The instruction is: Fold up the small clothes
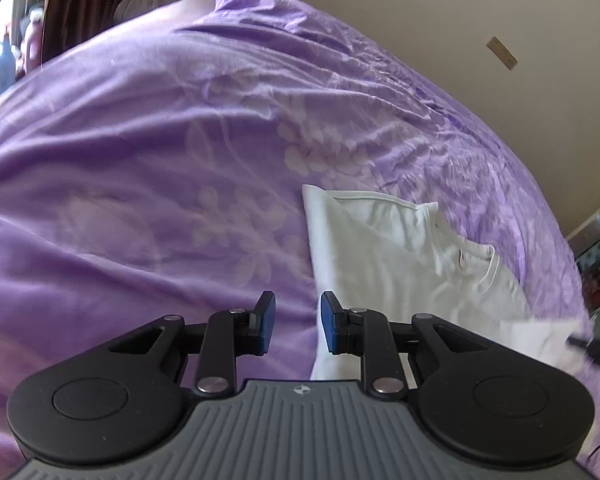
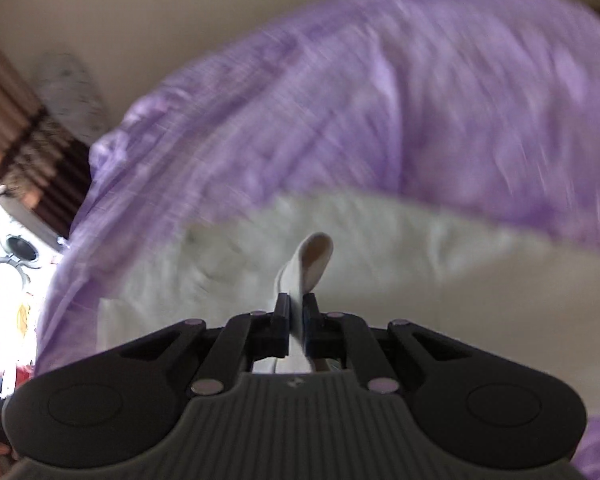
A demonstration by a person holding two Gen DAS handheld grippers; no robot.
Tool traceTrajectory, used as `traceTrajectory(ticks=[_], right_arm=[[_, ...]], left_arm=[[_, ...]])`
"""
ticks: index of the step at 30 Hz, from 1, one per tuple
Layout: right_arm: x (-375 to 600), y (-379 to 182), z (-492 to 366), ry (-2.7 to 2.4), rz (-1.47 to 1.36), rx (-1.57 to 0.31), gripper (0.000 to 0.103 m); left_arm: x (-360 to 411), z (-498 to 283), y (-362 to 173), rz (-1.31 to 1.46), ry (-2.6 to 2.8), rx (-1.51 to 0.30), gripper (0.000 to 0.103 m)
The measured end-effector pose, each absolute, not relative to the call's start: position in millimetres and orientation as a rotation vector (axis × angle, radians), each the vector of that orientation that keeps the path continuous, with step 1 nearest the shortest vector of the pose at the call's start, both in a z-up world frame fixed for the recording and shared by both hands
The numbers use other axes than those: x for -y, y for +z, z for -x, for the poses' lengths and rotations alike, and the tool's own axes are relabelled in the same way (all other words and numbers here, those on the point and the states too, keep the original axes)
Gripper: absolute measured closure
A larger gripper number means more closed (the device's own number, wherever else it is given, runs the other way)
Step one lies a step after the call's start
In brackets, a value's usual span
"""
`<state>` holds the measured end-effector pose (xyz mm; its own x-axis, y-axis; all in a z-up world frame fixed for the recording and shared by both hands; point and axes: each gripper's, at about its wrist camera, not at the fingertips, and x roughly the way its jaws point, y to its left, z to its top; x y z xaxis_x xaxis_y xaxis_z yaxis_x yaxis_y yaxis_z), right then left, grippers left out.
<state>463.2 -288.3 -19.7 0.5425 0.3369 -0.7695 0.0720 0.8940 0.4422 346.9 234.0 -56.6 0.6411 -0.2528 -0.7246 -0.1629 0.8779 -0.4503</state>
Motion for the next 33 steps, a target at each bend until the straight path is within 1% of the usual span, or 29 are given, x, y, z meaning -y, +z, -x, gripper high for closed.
traceTrajectory(ticks=[3,6,9,10,11,12,16,18,20,21,24,26,27,28,29,30,31,32,33], right_arm=[[302.0,-45.0,-457.3,0.168,-0.481,-1.008,0.102],[303.2,-49.2,-458.8,0.186,-0.446,-1.007,0.102],[309.0,-52.6,-457.8,0.196,-0.439,-1.009,0.102],[310.2,-56.0,-459.7,0.194,-0.437,-1.013,0.102],[311.5,-57.1,-458.7,0.188,-0.435,-1.016,0.102],[314.0,-60.0,-458.7,0.185,-0.433,-1.021,0.102],[319.2,-62.8,-453.0,0.187,-0.432,-1.031,0.102],[322.0,-51.8,-448.7,0.229,-0.461,-0.986,0.102],[327.1,-41.6,-444.8,0.293,-0.508,-0.925,0.102],[327.7,-42.5,-445.7,0.285,-0.499,-0.926,0.102],[324.8,-73.4,-458.6,0.18,-0.412,-1.007,0.102],[328.2,-99.5,-464.9,0.133,-0.437,-1.052,0.102],[331.6,-110.7,-465.7,0.117,-0.468,-1.058,0.101],[333.8,-116.4,-465.2,0.111,-0.482,-1.057,0.099],[336.1,-120.0,-464.0,0.109,-0.499,-1.055,0.091],[338.1,-120.7,-461.9,0.109,-0.509,-1.053,0.079],[339.7,-119.1,-459.3,0.114,-0.511,-1.054,0.07],[340.5,-116.5,-456.1,0.12,-0.51,-1.051,0.062],[341.3,-111.7,-451.0,0.128,-0.506,-1.042,0.057]], left_arm=[[-230.9,-364.9,-69.0,0.573,-0.072,-0.9,0.069],[-224.5,-383.4,-81.9,0.625,-0.077,-0.899,0.058],[-215.0,-399.7,-97.7,0.639,-0.055,-0.92,0.057],[-212.2,-403.1,-103.7,0.638,-0.046,-0.931,0.06],[-210.1,-403.8,-107.0,0.635,-0.041,-0.931,0.071],[-208.5,-403.6,-108.5,0.625,-0.05,-0.921,0.101],[-216.4,-393.4,-90.2,0.626,-0.141,-0.821,0.101],[-221.7,-389.4,-78.2,0.614,-0.176,-0.785,0.101],[-224.6,-392.2,-74.2,0.574,-0.167,-0.793,0.101],[-224.8,-395.8,-77.8,0.558,-0.156,-0.812,0.101],[-217.7,-405.5,-94.6,0.505,-0.117,-0.859,0.1],[-217.3,-406.8,-105.6,0.511,-0.1,-0.89,0.1],[-218.5,-406.1,-107.7,0.518,-0.096,-0.9,0.096],[-219.8,-404.2,-106.6,0.515,-0.078,-0.903,0.092],[-223.8,-399.5,-103.9,0.513,-0.065,-0.9,0.09],[-226.7,-396.2,-100.2,0.52,-0.067,-0.906,0.084],[-230.0,-393.8,-97.4,0.533,-0.08,-0.924,0.077],[-232.9,-390.4,-94.4,0.55,-0.104,-0.95,0.074],[-234.4,-386.0,-91.2,0.558,-0.122,-0.97,0.069]])
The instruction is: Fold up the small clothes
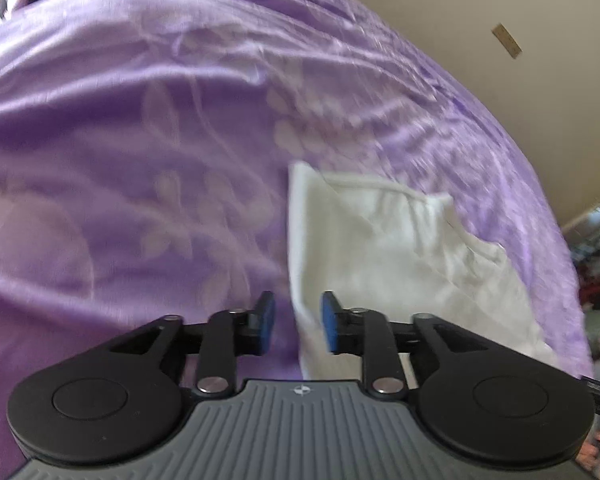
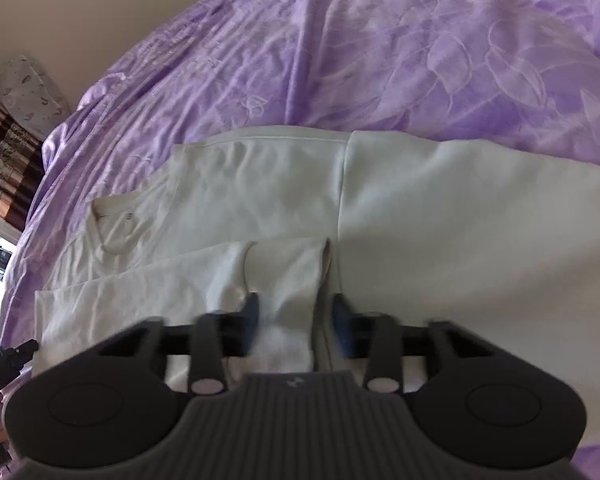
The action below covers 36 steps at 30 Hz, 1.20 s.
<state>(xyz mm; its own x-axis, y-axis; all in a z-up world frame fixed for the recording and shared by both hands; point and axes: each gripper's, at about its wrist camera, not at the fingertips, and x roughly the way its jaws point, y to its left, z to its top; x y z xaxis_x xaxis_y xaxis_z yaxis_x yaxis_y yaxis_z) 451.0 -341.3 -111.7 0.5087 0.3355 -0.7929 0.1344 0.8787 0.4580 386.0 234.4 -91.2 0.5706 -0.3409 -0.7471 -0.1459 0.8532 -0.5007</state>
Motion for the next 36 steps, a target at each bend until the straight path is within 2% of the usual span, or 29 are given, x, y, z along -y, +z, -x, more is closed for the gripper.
traceTrajectory(ticks=[2,4,8,9,10,11,12,13,15,16,21,25,29,36], right_arm=[[343.4,-106.4,-442.8,0.133,-0.504,-1.048,0.052],[344.7,-107.4,-435.3,0.138,-0.522,-1.07,0.052],[348.3,-119.5,-419.1,0.135,-0.606,-1.09,0.056],[349.0,-122.9,-416.8,0.132,-0.63,-1.09,0.058],[350.0,-125.8,-415.5,0.129,-0.652,-1.087,0.06],[351.3,-128.2,-414.5,0.129,-0.678,-1.078,0.066],[352.9,-130.3,-414.5,0.128,-0.71,-1.067,0.073],[354.6,-132.2,-414.7,0.129,-0.742,-1.06,0.074],[357.9,-133.4,-414.2,0.125,-0.799,-1.037,0.096],[358.3,-132.2,-414.5,0.125,-0.806,-1.03,0.1],[358.6,-121.5,-406.2,0.13,-0.745,-1.009,0.1],[357.8,-138.7,-403.9,0.087,-0.688,-1.07,0.101],[354.6,-123.4,-403.5,0.069,-0.635,-1.071,0.089],[387.1,-62.0,-376.8,0.05,-0.539,-0.998,0.081]], left_arm=[[-231.3,-375.9,-84.3,0.523,-0.133,-0.997,0.062],[-226.8,-364.2,-81.7,0.494,-0.151,-1.023,0.052],[-213.0,-349.5,-86.8,0.449,-0.164,-1.069,0.049],[-208.8,-347.4,-88.9,0.42,-0.165,-1.084,0.054],[-204.7,-346.2,-90.9,0.398,-0.164,-1.097,0.069],[-202.6,-345.6,-92.1,0.394,-0.16,-1.102,0.076],[-202.4,-345.2,-92.5,0.411,-0.168,-1.102,0.088],[-202.4,-345.2,-91.7,0.422,-0.16,-1.1,0.091],[-201.3,-342.9,-89.1,0.41,-0.147,-1.084,0.095],[-199.3,-341.2,-87.3,0.387,-0.143,-1.074,0.095],[-192.8,-342.5,-93.4,0.314,-0.118,-1.098,0.096],[-189.7,-343.7,-93.4,0.286,-0.114,-1.113,0.094],[-193.0,-339.9,-79.9,0.262,-0.098,-1.15,0.086],[-196.3,-311.5,-19.4,0.195,-0.078,-1.043,0.085]])
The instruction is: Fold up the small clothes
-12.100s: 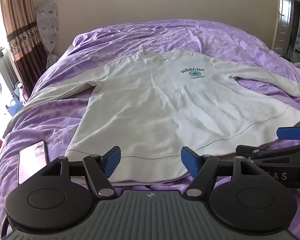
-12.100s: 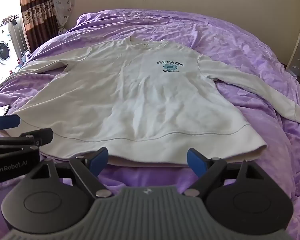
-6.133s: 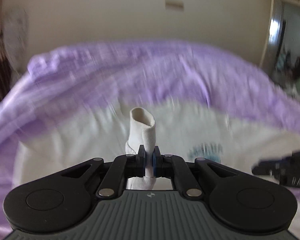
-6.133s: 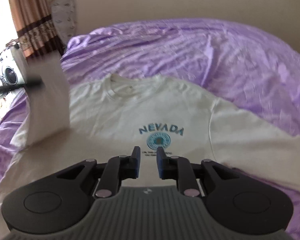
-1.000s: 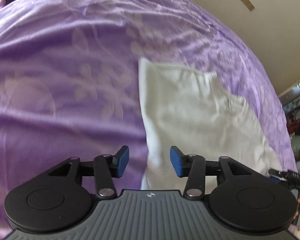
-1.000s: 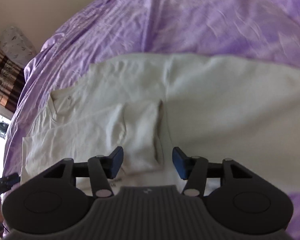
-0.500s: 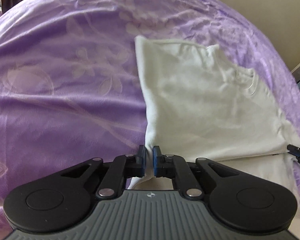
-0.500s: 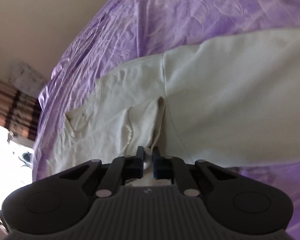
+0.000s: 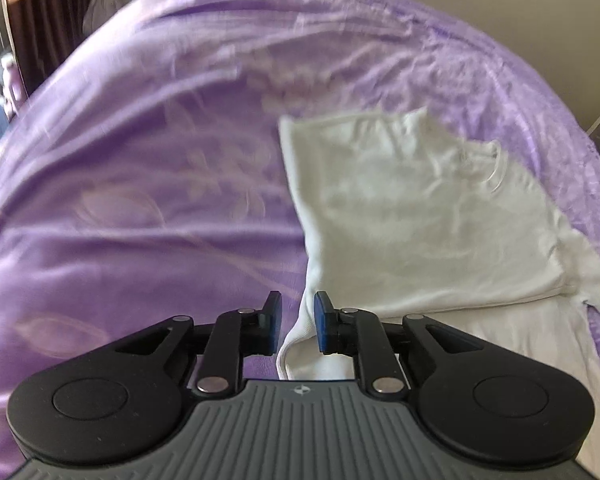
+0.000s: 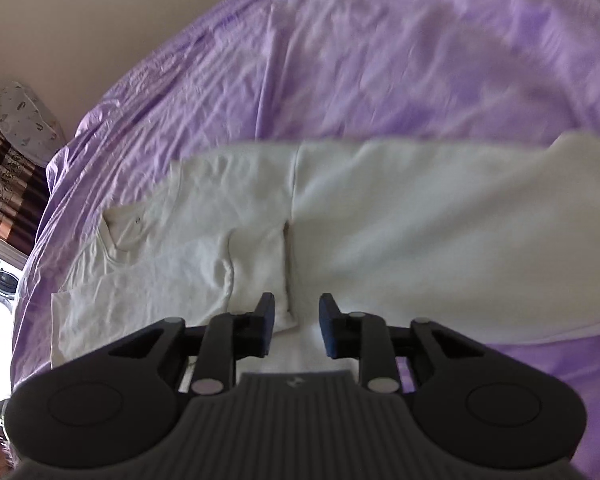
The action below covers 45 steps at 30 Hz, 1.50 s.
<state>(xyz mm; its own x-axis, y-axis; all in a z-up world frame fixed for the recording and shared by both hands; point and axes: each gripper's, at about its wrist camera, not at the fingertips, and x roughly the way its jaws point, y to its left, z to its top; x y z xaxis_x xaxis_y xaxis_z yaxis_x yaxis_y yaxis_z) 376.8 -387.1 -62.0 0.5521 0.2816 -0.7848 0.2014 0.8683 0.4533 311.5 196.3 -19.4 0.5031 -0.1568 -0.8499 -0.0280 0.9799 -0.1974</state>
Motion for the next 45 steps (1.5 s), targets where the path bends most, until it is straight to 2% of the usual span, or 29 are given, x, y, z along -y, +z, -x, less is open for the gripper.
traceTrajectory(ticks=[7,10,12,16,18,20,22,31,35,41,43,44,45], right_arm=[[437.0,17.3,-328.1,-0.01,-0.42,-0.927,0.068],[463.3,48.6,-303.6,-0.047,-0.365,-0.917,0.067],[486.3,72.3,-284.2,-0.09,-0.337,-0.909,0.061],[534.4,115.6,-246.2,-0.205,-0.285,-0.892,0.057],[555.1,128.4,-231.2,-0.241,-0.266,-0.903,0.04],[574.5,128.6,-217.8,-0.268,-0.26,-0.928,0.036],[590.3,115.5,-205.9,-0.306,-0.278,-0.939,0.036],[662.4,-2.2,-170.5,-0.471,-0.697,-0.826,0.037],[691.2,-44.5,-165.8,-0.551,-0.828,-0.824,0.04],[717.7,-88.3,-167.7,-0.619,-0.917,-0.811,0.058],[724.6,-95.5,-169.1,-0.631,-0.94,-0.802,0.072],[725.6,-96.0,-170.5,-0.636,-0.94,-0.797,0.086],[726.8,-95.2,-170.8,-0.637,-0.933,-0.791,0.093]], left_arm=[[-174.4,-282.3,50.8,0.134,-0.099,-0.925,0.084],[-160.0,-273.2,72.6,0.096,-0.107,-0.89,0.078],[-150.7,-267.6,84.6,0.073,-0.11,-0.878,0.075],[-137.9,-262.4,96.5,0.047,-0.114,-0.856,0.071],[-134.2,-264.3,94.5,0.049,-0.108,-0.856,0.07],[-130.1,-267.2,88.7,0.052,-0.097,-0.854,0.07],[-125.7,-271.6,79.5,0.059,-0.081,-0.851,0.07],[-115.8,-295.3,32.3,0.075,-0.017,-0.88,0.07],[-109.2,-306.4,1.6,0.072,0.023,-0.915,0.07],[-104.1,-319.3,-26.7,0.061,0.052,-0.988,0.07],[-105.3,-321.0,-27.8,0.07,0.064,-0.987,0.07],[-106.1,-321.3,-27.3,0.075,0.071,-0.981,0.07],[-107.4,-321.4,-26.8,0.081,0.07,-0.978,0.07]])
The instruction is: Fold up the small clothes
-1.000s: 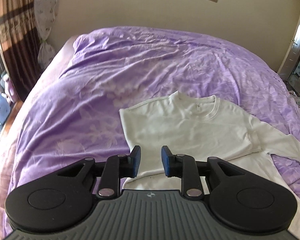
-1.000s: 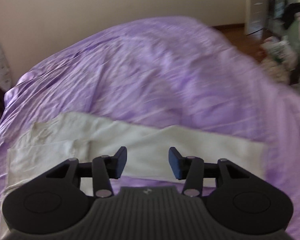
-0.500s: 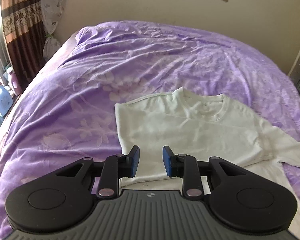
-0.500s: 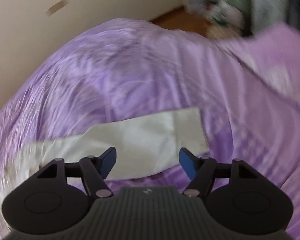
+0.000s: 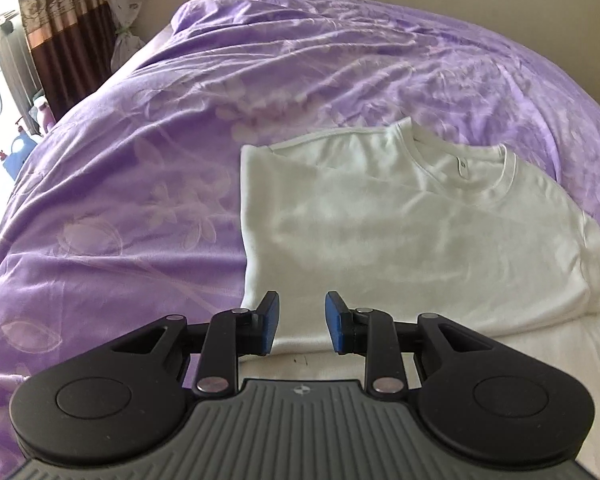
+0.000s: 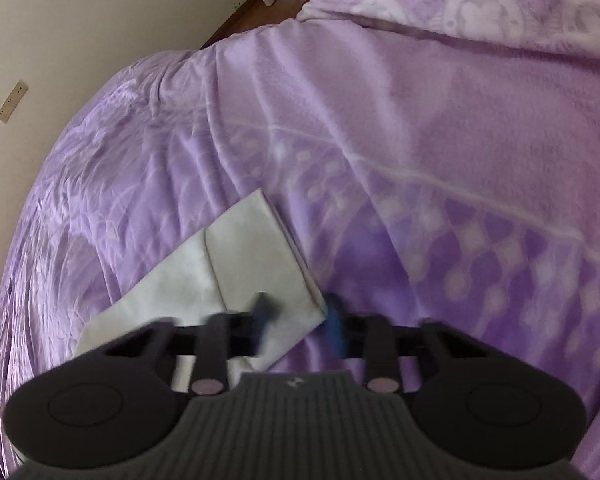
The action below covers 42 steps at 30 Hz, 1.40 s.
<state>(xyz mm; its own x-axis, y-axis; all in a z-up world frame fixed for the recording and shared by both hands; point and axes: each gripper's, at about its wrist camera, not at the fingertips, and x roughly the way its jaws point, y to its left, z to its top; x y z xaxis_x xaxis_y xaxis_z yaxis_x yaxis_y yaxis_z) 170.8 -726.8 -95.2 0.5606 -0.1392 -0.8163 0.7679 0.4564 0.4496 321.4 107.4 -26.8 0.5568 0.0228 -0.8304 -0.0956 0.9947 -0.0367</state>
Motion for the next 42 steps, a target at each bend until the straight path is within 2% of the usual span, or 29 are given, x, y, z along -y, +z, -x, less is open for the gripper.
traceTrajectory(ticks=[2,5,11,19,21,24,27,32,36,42], right_arm=[[725.1,-88.5,-173.0,-0.639,-0.902,-0.788,0.099],[712.2,-57.0,-180.7,-0.601,-0.803,-0.759,0.1],[649.5,51.8,-214.4,-0.421,-0.632,-0.628,0.101],[494.0,212.8,-280.0,-0.058,-0.473,-0.416,0.101],[453.3,237.6,-296.0,0.022,-0.454,-0.385,0.101],[385.5,257.6,-323.3,0.127,-0.408,-0.377,0.101],[327.8,251.9,-346.5,0.22,-0.409,-0.411,0.101],[235.8,206.2,-384.8,0.344,-0.421,-0.508,0.101],[166.9,140.6,-413.2,0.416,-0.466,-0.625,0.101],[76.2,13.9,-441.4,0.49,-0.496,-0.859,0.101]], left_arm=[[-109.9,-323.0,-25.7,0.086,0.069,-0.981,0.07],[-113.6,-321.5,-21.1,0.086,0.082,-0.96,0.07],[-120.3,-308.0,3.8,0.112,0.03,-0.898,0.07],[-133.3,-283.8,45.5,0.171,-0.063,-0.843,0.071],[-138.7,-280.8,51.8,0.21,-0.088,-0.836,0.075],[-144.0,-277.3,56.2,0.226,-0.109,-0.823,0.076],[-151.7,-276.4,53.7,0.243,-0.115,-0.822,0.076],[-170.7,-277.4,38.7,0.309,-0.124,-0.841,0.077],[-184.3,-280.8,27.4,0.329,-0.132,-0.844,0.079],[-205.8,-287.5,12.8,0.422,-0.164,-0.848,0.079]])
